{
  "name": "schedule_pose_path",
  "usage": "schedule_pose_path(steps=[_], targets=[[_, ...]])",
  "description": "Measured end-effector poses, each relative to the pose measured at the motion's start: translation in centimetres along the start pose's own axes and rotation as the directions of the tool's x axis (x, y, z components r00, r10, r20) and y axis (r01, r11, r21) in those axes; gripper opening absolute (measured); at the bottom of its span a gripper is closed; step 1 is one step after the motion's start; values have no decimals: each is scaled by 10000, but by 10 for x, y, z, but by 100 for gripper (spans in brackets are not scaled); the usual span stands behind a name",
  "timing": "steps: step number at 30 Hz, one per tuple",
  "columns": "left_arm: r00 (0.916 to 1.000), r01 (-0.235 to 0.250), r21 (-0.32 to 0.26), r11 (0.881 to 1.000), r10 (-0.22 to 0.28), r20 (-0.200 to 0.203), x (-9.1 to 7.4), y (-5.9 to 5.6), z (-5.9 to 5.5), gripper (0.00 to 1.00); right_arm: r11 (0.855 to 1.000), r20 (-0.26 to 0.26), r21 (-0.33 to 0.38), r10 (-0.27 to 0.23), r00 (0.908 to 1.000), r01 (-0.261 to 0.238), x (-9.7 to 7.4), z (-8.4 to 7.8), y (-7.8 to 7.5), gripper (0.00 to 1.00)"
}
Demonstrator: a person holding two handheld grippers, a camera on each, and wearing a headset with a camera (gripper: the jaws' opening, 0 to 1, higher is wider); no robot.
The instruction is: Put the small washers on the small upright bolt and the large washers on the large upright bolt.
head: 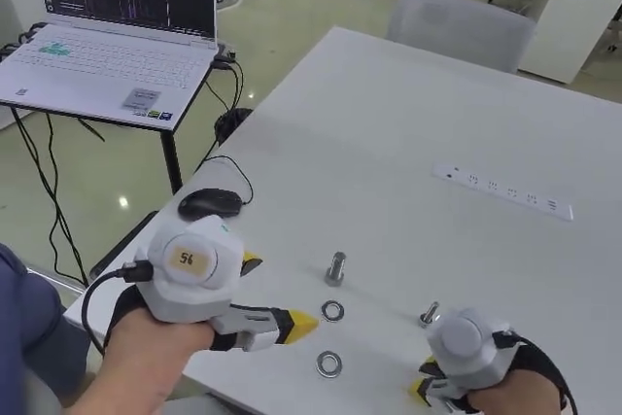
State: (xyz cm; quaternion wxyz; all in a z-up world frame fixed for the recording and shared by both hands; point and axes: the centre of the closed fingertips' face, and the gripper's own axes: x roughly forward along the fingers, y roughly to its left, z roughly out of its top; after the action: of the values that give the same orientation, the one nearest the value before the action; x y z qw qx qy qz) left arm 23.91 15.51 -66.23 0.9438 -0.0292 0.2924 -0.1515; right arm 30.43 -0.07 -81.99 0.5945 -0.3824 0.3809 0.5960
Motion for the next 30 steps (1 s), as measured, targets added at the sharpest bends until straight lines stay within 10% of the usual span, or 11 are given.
schedule_pose_path(steps=[14,30], targets=[[9998,-167,-157,9997,169,132,-5,6,0,66,9974,744,-664,340,9967,-291,32,95,-10,24],[9997,-126,-362,9993,134,214,-3,5,-3,66,9941,425,-883,665,9969,-625,59,115,-34,30]])
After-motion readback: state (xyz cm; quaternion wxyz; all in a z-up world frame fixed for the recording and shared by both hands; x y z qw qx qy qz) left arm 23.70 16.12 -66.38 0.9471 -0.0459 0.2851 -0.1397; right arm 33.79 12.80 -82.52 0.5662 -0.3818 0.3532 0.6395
